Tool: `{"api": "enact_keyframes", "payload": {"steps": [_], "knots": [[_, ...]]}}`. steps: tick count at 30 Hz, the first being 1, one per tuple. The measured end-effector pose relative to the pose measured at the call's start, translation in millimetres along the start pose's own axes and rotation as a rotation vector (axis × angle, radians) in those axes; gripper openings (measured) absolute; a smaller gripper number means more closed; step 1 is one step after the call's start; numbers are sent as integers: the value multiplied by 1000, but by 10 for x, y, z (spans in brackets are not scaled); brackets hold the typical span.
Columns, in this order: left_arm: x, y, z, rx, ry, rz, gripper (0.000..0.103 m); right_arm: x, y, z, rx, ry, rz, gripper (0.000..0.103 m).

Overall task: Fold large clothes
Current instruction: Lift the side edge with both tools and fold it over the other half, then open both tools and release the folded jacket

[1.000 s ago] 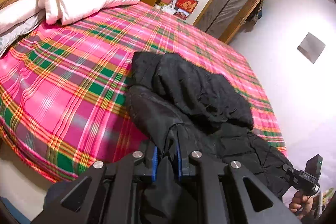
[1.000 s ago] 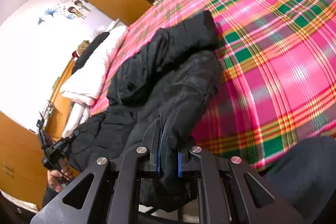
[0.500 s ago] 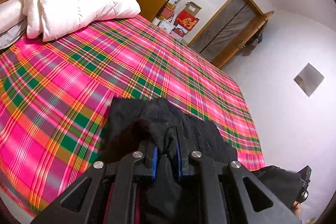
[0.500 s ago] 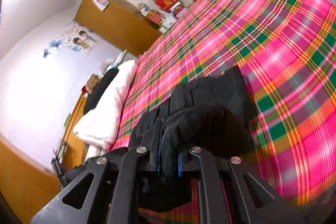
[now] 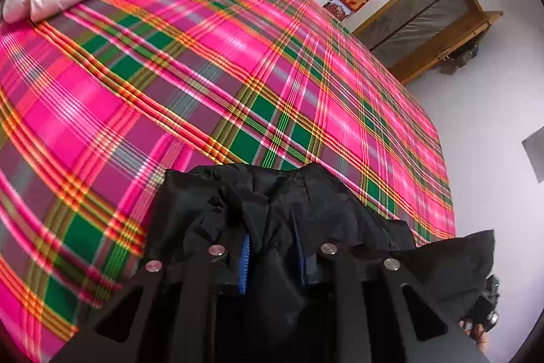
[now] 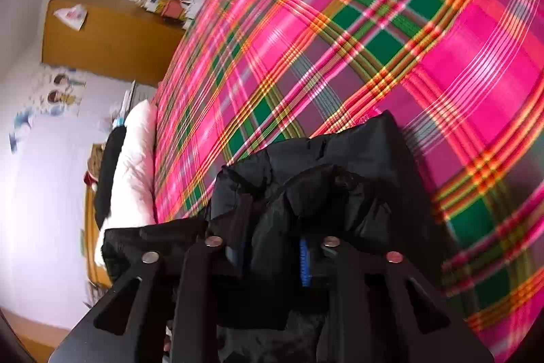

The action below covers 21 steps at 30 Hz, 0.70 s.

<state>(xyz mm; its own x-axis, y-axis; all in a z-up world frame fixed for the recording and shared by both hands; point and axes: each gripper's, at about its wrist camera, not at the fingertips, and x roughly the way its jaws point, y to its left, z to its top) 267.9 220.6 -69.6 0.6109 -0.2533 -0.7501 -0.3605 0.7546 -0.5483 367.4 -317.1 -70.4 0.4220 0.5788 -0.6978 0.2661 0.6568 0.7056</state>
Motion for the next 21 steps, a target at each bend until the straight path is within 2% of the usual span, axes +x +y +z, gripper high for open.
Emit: {"api": "enact_keyframes", "payload": {"steps": [3,4,5,8,11,15,18,21], "knots": [[41,29,75,-30,32,-39,32,-22,-54,46,55,2,89,55],[19,42,102,-41,37,-60,34,-79,-57,57,72,-5,133,67],[-25,54,130,-54,32,-86,38,-147,-47,60,86,-19,165,71],[-171,81,188,-98,9,-150,50,-305,13,59,87,-65,209,74],[-336,73,240,-112,-26,-167,56,-458,178,0,-7,-129,153,74],[-655,31,300,-69,-135,-171,61,-594,433,-119,-147,-187,120,74],[-796,-12,311,-7,-163,-136,62,-602,575,-223,-292,-199,35,74],[-745,-97,245,112,-143,-55,63,-473,583,-313,-410,-172,-72,74]]}}
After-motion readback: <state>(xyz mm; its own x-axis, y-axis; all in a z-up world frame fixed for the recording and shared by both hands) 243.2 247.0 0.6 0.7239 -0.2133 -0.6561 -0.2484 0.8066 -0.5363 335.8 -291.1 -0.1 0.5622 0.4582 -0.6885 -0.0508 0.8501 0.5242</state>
